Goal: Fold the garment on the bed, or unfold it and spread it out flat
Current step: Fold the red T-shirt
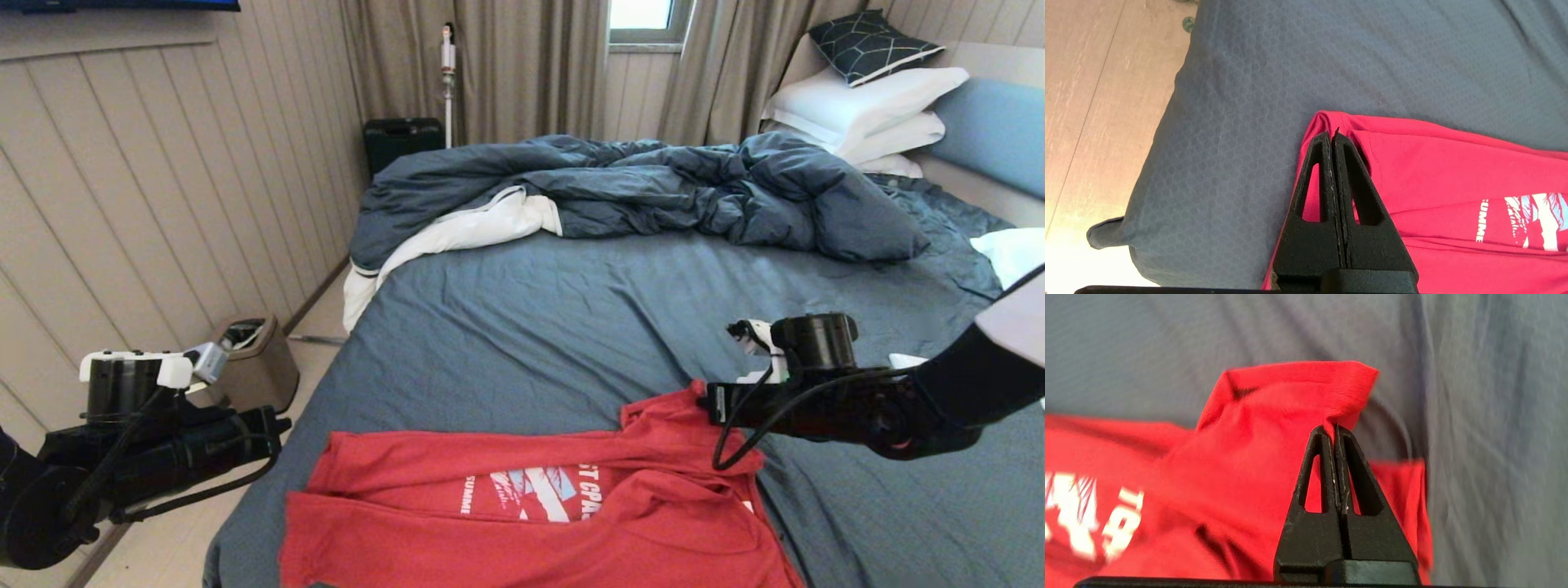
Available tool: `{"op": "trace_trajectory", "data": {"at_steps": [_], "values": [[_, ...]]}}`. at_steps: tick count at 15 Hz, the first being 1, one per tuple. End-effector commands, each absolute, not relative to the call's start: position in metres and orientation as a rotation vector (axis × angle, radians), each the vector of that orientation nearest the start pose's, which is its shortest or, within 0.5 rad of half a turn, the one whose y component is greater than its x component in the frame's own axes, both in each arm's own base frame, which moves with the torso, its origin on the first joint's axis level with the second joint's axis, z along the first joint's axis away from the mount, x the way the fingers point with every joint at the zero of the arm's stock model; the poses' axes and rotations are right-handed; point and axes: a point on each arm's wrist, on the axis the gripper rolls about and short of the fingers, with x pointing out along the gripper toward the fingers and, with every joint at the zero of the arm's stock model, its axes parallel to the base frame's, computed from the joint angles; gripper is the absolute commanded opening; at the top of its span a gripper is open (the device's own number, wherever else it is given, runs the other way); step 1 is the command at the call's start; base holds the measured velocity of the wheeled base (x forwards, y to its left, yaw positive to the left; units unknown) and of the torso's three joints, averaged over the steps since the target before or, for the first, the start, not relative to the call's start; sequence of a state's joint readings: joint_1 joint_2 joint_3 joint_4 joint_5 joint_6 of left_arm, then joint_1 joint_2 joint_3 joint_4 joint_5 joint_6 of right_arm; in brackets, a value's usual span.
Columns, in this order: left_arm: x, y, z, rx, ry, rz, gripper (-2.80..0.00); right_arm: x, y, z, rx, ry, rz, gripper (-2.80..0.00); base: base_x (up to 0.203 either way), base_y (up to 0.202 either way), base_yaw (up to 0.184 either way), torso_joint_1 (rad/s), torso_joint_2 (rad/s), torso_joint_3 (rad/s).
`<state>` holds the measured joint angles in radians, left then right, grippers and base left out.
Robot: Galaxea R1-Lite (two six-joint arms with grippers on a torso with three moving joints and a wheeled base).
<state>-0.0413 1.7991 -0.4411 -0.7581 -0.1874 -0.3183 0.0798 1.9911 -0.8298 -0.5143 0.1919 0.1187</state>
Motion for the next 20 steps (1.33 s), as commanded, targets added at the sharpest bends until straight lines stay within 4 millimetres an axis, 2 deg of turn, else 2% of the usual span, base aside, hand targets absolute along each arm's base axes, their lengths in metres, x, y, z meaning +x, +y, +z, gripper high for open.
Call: {"op": "trace_trajectory", "data": {"at_steps": [1,6,10,14,17,18,20], "values": [[0.263,-0.015,0.08,-0.354,0.628,-0.126,-2.8,0.326,0.031,0.095,0.147,0.637,0.23,-2.8,0.0,0.0,0.0,0.0,0.0,0.0],[0.262,-0.015,0.079,-0.353,0.627,-0.126,-2.8,0.27,0.027,0.101,0.142,0.667,0.253,-2.8,0.0,0.0,0.0,0.0,0.0,0.0],[0.259,-0.015,0.08,-0.352,0.627,-0.127,-2.8,0.236,0.025,0.089,0.117,0.729,0.297,-2.8,0.0,0.0,0.0,0.0,0.0,0.0],[0.259,-0.015,0.079,-0.352,0.631,-0.127,-2.8,0.217,0.028,0.071,0.093,0.739,0.324,-2.8,0.0,0.0,0.0,0.0,0.0,0.0],[0.259,-0.015,0.078,-0.352,0.635,-0.126,-2.8,0.22,0.028,0.065,0.093,0.762,0.322,-2.8,0.0,0.0,0.0,0.0,0.0,0.0],[0.259,-0.015,0.077,-0.351,0.638,-0.126,-2.8,0.219,0.028,0.064,0.094,0.77,0.319,0.0,0.0,0.0,0.0,0.0,0.0,0.0],[0.259,-0.015,0.077,-0.351,0.639,-0.126,-2.8,0.217,0.027,0.066,0.096,0.763,0.319,0.0,0.0,0.0,0.0,0.0,0.0,0.0]]}}
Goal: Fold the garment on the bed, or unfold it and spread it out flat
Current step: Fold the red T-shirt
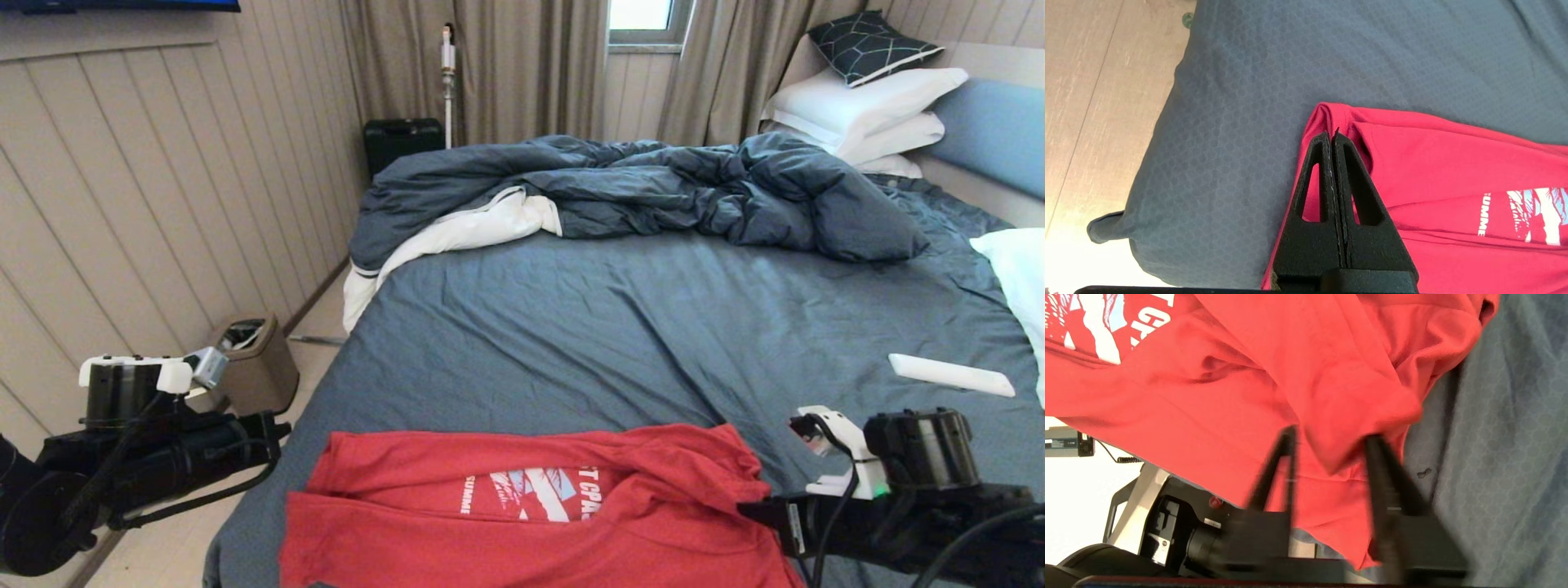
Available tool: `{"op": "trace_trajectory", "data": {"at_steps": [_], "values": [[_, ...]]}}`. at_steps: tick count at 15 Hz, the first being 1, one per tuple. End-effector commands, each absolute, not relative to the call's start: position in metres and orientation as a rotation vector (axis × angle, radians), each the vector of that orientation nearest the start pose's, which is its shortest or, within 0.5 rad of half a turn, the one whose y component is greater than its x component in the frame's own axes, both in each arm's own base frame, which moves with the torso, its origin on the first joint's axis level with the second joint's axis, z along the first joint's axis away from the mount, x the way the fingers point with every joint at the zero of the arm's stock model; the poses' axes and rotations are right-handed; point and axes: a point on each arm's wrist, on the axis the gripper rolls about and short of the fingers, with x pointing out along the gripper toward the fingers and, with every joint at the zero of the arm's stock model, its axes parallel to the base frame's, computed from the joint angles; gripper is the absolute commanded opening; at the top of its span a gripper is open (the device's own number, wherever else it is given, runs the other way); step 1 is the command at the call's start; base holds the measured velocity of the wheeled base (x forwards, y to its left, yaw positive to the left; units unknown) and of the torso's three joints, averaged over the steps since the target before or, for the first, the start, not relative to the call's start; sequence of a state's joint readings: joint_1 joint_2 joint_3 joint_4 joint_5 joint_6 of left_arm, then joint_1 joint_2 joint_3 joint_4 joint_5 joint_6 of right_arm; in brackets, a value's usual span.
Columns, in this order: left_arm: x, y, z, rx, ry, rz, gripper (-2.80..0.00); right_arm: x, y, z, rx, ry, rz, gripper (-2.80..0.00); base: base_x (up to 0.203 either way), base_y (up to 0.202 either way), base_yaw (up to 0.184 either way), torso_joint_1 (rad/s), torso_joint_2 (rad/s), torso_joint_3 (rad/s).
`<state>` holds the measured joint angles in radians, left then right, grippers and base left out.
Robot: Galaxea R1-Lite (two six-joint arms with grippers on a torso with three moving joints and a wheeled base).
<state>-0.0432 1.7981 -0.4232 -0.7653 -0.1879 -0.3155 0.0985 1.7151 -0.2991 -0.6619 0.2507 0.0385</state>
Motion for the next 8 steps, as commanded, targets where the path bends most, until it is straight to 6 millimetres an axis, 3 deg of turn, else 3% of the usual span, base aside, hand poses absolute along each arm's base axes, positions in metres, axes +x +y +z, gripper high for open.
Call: {"op": "trace_trajectory", "data": {"at_steps": [1,6,8], "values": [[0.259,-0.015,0.077,-0.352,0.639,-0.126,-2.8,0.216,0.027,0.07,0.093,0.744,0.322,0.0,0.0,0.0,0.0,0.0,0.0,0.0],[0.252,-0.017,0.078,-0.349,0.611,-0.141,-2.8,0.206,0.026,0.102,0.084,0.6,0.332,0.0,0.0,0.0,0.0,0.0,0.0,0.0],[0.25,-0.017,0.082,-0.348,0.583,-0.145,-2.8,0.212,0.027,0.11,0.088,0.569,0.329,0.0,0.0,0.0,0.0,0.0,0.0,0.0]]}}
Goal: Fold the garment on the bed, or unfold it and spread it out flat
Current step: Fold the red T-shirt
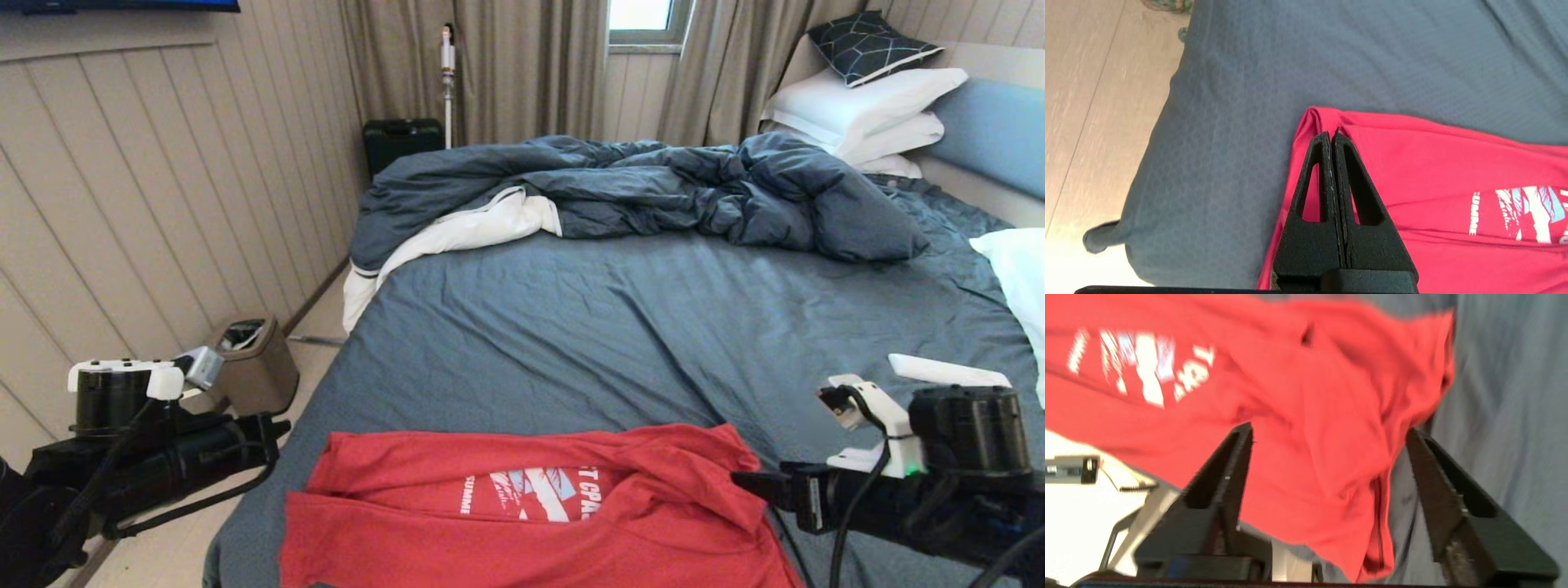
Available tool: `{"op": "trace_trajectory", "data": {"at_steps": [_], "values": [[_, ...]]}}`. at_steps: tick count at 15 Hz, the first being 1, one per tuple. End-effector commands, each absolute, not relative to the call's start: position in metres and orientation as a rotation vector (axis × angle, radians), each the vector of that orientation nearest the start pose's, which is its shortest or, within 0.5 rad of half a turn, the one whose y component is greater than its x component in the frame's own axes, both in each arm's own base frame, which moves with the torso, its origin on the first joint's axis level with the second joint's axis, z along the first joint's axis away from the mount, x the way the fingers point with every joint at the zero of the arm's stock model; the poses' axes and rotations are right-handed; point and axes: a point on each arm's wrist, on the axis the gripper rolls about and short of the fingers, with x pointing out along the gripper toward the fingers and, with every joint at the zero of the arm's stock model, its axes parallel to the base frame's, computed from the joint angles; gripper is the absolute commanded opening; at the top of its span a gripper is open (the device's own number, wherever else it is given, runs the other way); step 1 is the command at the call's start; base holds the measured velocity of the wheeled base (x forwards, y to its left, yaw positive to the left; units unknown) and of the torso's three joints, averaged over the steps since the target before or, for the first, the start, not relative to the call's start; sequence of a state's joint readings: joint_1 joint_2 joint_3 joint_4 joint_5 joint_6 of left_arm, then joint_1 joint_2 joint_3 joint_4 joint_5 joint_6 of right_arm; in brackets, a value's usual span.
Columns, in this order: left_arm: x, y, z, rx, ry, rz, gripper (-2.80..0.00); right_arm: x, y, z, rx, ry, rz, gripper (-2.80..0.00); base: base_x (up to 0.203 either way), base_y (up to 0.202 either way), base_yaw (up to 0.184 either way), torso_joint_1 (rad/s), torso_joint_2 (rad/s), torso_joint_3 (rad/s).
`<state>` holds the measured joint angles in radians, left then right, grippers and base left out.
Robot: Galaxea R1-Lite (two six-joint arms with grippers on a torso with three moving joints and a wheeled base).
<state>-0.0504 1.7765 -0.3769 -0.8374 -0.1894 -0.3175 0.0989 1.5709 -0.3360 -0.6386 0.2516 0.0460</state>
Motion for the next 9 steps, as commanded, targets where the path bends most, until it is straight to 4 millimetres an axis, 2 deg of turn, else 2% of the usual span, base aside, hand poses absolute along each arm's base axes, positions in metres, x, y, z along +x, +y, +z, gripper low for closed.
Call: {"op": "trace_trajectory", "data": {"at_steps": [1,2,5,9], "values": [[0.247,-0.017,0.084,-0.349,0.58,-0.146,-2.8,0.215,0.027,0.113,0.091,0.566,0.328,0.0,0.0,0.0,0.0,0.0,0.0,0.0],[0.245,-0.017,0.084,-0.35,0.58,-0.146,-2.8,0.216,0.027,0.113,0.096,0.579,0.326,0.0,0.0,0.0,0.0,0.0,0.0,0.0],[0.235,-0.016,0.096,-0.358,0.573,-0.14,-2.8,0.238,0.03,0.13,0.143,0.582,0.31,0.0,0.0,0.0,0.0,0.0,0.0,0.0],[0.223,-0.016,0.105,-0.376,0.69,-0.115,-2.8,0.266,0.038,0.147,0.202,0.717,0.271,0.0,0.0,0.0,0.0,0.0,0.0,0.0]]}}
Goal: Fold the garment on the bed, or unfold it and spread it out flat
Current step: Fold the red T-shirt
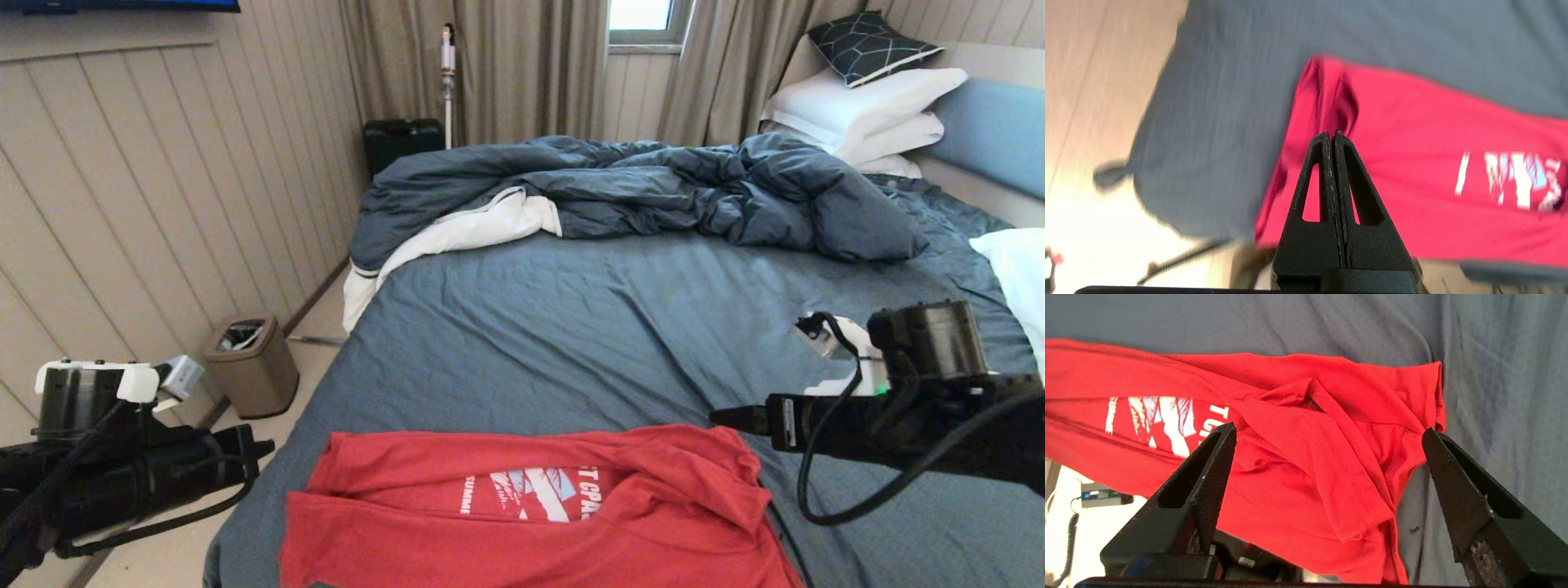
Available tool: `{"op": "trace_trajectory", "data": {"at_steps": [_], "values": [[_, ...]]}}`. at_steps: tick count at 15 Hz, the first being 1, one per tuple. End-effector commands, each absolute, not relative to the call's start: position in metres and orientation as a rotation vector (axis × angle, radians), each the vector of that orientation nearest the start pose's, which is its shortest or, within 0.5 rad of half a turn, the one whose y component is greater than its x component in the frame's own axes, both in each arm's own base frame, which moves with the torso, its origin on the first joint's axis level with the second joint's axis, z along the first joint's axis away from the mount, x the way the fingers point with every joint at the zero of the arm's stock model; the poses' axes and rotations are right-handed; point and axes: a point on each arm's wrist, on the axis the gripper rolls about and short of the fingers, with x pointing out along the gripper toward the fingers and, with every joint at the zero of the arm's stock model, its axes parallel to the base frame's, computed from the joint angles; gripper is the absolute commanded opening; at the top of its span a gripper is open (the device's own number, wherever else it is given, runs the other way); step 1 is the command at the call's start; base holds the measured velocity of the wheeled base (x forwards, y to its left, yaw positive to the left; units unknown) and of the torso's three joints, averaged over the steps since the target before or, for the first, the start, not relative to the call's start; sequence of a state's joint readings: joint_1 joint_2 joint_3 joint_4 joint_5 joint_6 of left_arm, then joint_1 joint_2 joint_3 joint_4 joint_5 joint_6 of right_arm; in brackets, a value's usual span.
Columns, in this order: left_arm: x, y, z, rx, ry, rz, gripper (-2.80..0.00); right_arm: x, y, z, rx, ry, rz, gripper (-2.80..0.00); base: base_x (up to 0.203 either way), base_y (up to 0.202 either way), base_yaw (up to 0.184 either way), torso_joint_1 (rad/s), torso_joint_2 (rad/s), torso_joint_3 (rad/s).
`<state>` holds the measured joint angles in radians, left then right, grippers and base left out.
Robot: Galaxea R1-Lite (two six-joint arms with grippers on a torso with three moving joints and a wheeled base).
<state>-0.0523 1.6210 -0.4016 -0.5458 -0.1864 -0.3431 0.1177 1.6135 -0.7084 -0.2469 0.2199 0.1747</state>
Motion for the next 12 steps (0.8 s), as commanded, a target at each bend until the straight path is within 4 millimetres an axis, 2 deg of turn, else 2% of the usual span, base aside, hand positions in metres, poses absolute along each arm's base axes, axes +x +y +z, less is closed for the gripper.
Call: {"op": "trace_trajectory", "data": {"at_steps": [1,4,5,9,12], "values": [[0.222,-0.016,0.104,-0.377,0.704,-0.112,-2.8,0.273,0.042,0.144,0.2,0.769,0.254,0.0,0.0,0.0,0.0,0.0,0.0,0.0],[0.217,-0.016,0.098,-0.384,0.733,-0.106,-2.8,0.295,0.055,0.13,0.154,0.863,0.182,0.0,0.0,0.0,0.0,0.0,0.0,0.0],[0.218,-0.016,0.097,-0.39,0.738,-0.102,-2.8,0.303,0.058,0.124,0.143,0.88,0.169,-2.8,0.0,0.0,0.0,0.0,0.0,0.0],[0.224,-0.017,0.09,-0.391,0.764,-0.1,-2.8,0.323,0.068,0.115,0.097,0.882,0.162,-2.8,0.0,0.0,0.0,0.0,0.0,0.0],[0.225,-0.017,0.087,-0.392,0.775,-0.099,-2.8,0.324,0.087,0.104,0.068,0.917,0.206,-2.8,0.0,0.0,0.0,0.0,0.0,0.0]]}}
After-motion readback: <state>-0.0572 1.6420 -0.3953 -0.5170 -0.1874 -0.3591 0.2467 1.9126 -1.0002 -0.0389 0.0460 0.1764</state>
